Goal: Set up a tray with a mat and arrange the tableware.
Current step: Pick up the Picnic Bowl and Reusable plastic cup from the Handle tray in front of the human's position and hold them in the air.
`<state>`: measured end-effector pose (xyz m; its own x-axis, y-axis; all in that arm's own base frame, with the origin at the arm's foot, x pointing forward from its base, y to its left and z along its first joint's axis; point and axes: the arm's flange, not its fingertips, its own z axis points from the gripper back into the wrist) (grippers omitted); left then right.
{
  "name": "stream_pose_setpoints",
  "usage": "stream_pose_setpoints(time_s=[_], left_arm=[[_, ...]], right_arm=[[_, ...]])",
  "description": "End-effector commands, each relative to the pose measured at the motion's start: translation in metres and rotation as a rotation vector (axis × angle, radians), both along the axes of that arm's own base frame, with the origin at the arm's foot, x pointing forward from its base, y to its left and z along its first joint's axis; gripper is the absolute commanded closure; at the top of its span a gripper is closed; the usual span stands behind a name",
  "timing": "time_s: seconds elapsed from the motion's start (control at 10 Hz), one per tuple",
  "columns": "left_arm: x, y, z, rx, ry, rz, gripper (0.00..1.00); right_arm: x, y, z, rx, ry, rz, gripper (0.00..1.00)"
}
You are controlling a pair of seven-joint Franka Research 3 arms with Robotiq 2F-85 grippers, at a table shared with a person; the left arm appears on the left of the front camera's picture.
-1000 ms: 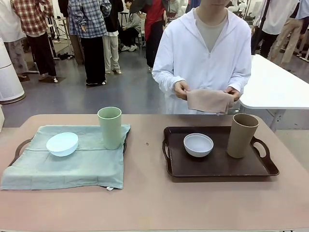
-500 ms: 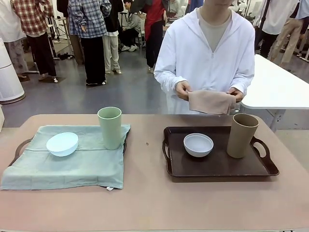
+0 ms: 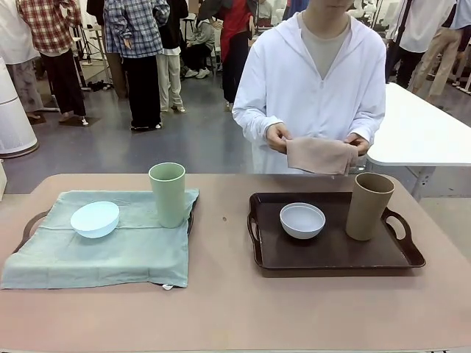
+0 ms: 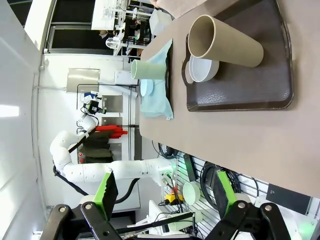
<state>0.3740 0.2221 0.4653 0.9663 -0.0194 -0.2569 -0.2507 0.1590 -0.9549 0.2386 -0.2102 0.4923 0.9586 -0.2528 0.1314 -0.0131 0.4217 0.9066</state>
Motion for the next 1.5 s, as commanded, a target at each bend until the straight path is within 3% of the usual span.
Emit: stream_pose_setpoints(time_s=[0.0, 0.4, 0.5, 1.0, 1.4], left_arm=[[-0.002, 0.000, 0.000, -0.004, -0.001, 0.002, 0.00], [0.000, 0.000, 0.000, 0.000, 0.000, 0.000, 0.00], [0.003, -0.009, 0.007, 0.042, -0.032, -0.005, 0.00], [0.016, -0.157, 0.087, 0.501, -0.151, -0.102, 0.00], [0.005, -0.273, 0.078, 0.819, -0.180, -0.176, 0.00]], right_arm=[[-0.001, -0.001, -0.001, 0.010, -0.015, 0.011, 0.00], [0.000, 0.000, 0.000, 0.000, 0.000, 0.000, 0.00], [0.005, -0.004, 0.003, -0.024, 0.017, -0.022, 0.00], [0.043, 0.046, 0.050, -0.330, 0.099, -0.022, 0.00], [0.063, 0.101, 0.066, -0.586, 0.097, -0.015, 0.00]])
